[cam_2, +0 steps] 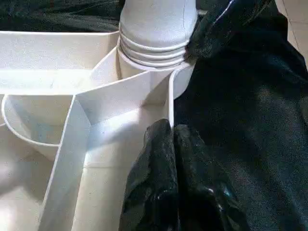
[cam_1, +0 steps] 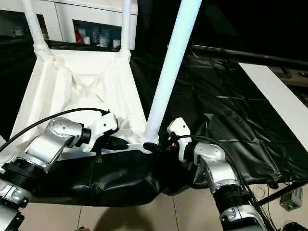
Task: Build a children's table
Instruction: Rotate leg to tighten
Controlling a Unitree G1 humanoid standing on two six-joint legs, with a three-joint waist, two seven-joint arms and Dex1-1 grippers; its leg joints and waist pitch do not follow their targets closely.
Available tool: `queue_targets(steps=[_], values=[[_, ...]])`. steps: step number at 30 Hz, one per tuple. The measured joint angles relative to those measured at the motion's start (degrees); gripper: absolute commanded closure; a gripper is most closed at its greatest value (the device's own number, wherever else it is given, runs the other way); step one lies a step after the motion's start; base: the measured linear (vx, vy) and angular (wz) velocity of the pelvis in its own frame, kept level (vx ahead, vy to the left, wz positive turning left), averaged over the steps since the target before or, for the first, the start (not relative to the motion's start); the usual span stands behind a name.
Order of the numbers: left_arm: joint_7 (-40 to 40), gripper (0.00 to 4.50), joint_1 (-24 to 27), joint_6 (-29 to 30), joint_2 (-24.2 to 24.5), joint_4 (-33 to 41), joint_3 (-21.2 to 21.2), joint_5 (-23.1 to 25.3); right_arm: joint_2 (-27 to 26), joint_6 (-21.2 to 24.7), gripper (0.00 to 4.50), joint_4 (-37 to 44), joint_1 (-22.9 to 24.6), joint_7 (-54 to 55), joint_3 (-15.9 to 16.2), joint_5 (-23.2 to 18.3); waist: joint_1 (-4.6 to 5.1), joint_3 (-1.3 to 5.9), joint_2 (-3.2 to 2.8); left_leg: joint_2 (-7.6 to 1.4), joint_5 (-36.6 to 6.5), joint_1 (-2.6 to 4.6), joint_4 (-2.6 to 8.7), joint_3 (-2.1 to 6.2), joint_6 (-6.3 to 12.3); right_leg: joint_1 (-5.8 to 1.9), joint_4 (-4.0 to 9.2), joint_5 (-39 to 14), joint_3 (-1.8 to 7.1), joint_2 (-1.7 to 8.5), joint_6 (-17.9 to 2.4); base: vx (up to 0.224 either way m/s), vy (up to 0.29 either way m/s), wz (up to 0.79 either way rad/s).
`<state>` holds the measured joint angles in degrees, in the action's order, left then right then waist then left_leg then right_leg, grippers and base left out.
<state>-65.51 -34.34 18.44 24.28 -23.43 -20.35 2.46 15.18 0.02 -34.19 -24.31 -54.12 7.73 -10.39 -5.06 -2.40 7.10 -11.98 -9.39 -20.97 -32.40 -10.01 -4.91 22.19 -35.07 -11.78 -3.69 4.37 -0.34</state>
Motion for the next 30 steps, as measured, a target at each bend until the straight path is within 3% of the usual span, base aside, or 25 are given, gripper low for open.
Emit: queue_targets(steps=[10,19,24,25,30], values=[[13.44,4.5,-2.48,1.6,-8.71,-7.19,1.99,2.07,-6.79,-2.93,1.79,-7.22,-1.97,18.59,-4.01,1.98,0.2,0.03,0.04,0.02,-0.01,0.31,-0.12,0.03,-0.02,-0.17,-0.13,-0.02,0.05,0.03,0.27,0.0,0.0,0.0],[27.32,4.5,-7.58,-0.3,-17.23,-17.64,3.14,4.18,-12.85,-3.24,1.79,-15.61,-8.67,39.2,-7.26,4.16,0.69,0.07,-0.05,0.02,-0.01,0.33,-0.12,0.05,-0.03,-0.12,-0.13,0.28,0.04,0.03,0.22,0.0,0.0,0.0],[28.6,4.5,-8.52,-1.61,-18.11,-19.58,3.15,4.62,-13.46,-5.22,1.79,-16.47,-9.1,40.32,-7.08,6.25,0.64,0.09,-0.11,0.03,-0.01,0.31,-0.08,0.04,-0.03,-0.13,-0.11,0.32,0.04,0.03,0.15,0.0,0.0,0.0],[28.44,4.5,-8.54,-1.79,-18.11,-19.65,3.09,4.62,-13.29,-5.35,1.32,-16.47,-8.98,39.47,-7.2,6.1,0.64,0.09,-0.11,0.03,-0.01,0.3,-0.08,0.04,-0.03,-0.13,-0.09,0.32,0.04,0.03,0.15,0.0,0.0,0.0],[25.59,4.5,-8.5,-3.42,-16.14,-19.59,2.99,4.73,-11.18,-5.57,0.95,-13.53,-6.09,29.54,-7.4,3.09,0.89,0.02,-0.23,0.02,-0.01,0.33,-0.01,0.05,-0.03,-0.11,-0.06,0.32,0.03,0.03,0.16,0.0,0.0,0.0]])
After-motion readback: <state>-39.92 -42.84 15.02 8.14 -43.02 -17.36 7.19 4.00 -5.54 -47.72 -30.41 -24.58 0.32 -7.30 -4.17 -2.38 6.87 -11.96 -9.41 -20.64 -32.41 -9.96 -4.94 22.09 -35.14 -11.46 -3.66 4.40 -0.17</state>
